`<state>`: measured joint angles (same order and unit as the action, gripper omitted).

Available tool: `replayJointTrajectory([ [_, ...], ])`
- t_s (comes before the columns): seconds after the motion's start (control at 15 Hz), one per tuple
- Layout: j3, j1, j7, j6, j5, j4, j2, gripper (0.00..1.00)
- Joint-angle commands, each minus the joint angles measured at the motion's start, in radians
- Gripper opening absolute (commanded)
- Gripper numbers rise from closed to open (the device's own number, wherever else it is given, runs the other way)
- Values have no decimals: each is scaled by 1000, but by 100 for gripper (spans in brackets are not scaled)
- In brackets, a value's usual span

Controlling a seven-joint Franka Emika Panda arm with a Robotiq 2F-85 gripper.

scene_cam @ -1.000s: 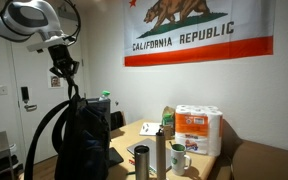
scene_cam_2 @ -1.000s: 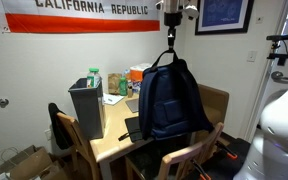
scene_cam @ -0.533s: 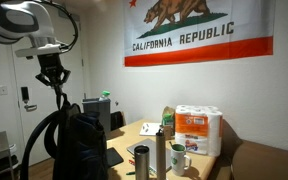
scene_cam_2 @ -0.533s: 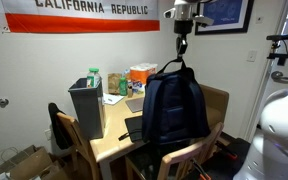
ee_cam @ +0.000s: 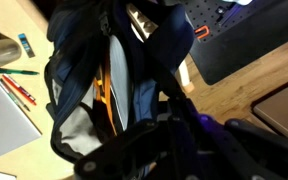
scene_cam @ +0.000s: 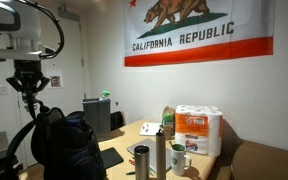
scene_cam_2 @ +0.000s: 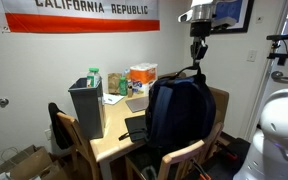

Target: Move the backpack from the table to the seat of the chair

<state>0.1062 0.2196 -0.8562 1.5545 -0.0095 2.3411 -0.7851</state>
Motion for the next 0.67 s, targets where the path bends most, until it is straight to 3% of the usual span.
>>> replayJointTrajectory([
  [0.0, 25, -22, 30, -136, 76, -7, -91, 2],
  [0.27, 25, -34, 42, -158, 62, 38, -68, 2],
  [0.6, 13, -38, 35, -94, 21, 155, -17, 2],
])
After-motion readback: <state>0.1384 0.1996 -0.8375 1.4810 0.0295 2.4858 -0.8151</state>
